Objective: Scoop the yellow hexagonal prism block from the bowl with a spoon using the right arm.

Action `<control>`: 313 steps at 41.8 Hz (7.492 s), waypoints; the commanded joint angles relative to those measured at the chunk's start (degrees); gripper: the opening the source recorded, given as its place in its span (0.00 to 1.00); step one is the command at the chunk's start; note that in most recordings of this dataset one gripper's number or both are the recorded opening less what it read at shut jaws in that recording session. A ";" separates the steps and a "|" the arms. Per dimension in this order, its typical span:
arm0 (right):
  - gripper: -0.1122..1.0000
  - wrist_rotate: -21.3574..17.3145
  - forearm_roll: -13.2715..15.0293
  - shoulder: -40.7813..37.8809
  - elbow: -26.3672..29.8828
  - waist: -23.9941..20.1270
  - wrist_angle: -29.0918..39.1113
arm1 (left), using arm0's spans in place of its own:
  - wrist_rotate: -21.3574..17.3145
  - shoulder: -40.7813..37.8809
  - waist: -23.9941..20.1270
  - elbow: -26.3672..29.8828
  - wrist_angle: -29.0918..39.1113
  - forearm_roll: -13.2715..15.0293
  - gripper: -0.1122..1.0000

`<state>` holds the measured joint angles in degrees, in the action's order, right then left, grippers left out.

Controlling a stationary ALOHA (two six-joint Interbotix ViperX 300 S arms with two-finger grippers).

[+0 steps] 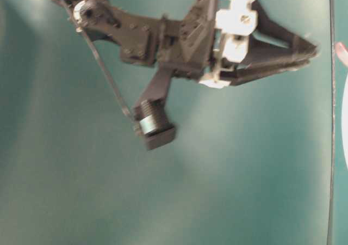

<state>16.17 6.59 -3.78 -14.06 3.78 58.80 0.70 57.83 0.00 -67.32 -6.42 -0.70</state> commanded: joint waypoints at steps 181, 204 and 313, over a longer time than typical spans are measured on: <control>0.20 -29.79 0.88 31.46 -20.83 -14.85 -4.48 | 0.00 -0.62 -0.09 1.41 1.14 -0.09 0.10; 0.20 -38.23 0.26 33.05 -33.49 -16.52 -19.25 | 0.00 -0.97 0.00 1.32 1.14 -0.09 0.10; 0.58 -27.16 -21.88 6.15 -64.16 -22.24 -123.84 | 0.18 -2.20 0.00 0.97 1.14 -0.09 0.10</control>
<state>-11.60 -12.92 2.55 -78.40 -16.26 -63.46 0.79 56.16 0.00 -67.32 -5.10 -0.62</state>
